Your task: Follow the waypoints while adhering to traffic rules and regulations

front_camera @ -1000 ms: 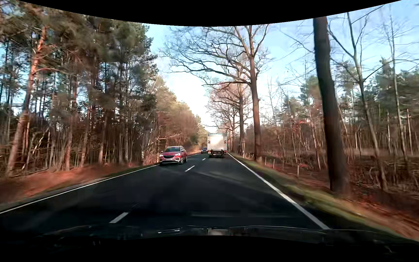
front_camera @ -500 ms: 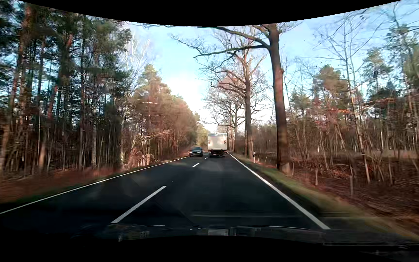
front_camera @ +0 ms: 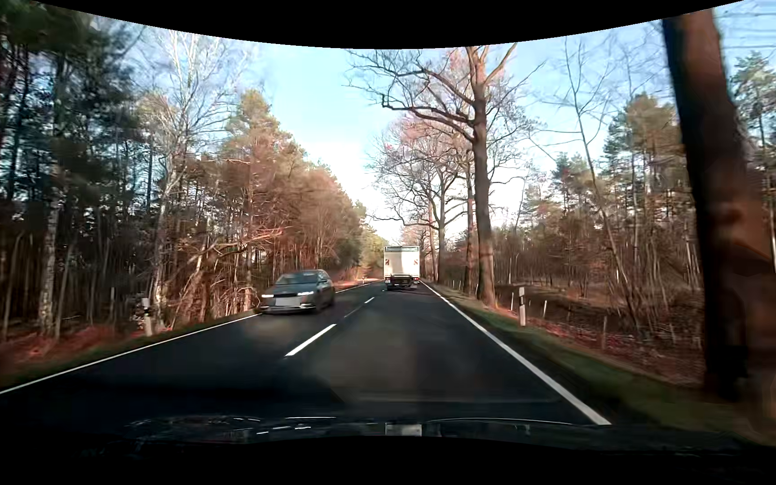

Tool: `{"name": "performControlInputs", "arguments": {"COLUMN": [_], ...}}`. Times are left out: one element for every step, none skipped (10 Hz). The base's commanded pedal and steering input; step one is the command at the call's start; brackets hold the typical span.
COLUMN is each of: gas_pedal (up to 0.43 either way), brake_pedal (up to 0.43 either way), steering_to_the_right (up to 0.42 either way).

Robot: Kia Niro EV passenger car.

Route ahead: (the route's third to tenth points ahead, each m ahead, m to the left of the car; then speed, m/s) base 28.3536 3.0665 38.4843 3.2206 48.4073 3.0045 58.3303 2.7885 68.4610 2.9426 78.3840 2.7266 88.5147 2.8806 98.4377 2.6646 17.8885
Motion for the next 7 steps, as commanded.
{"name": "performControlInputs", "arguments": {"gas_pedal": [0.13, 0.15, 0.15, 0.15, 0.157, 0.157, 0.157], "brake_pedal": [0.0, 0.0, 0.0, 0.0, 0.0, 0.0, 0.0], "steering_to_the_right": [-0.001, -0.001, -0.001, -0.001, -0.001, -0.001, -0.001]}}
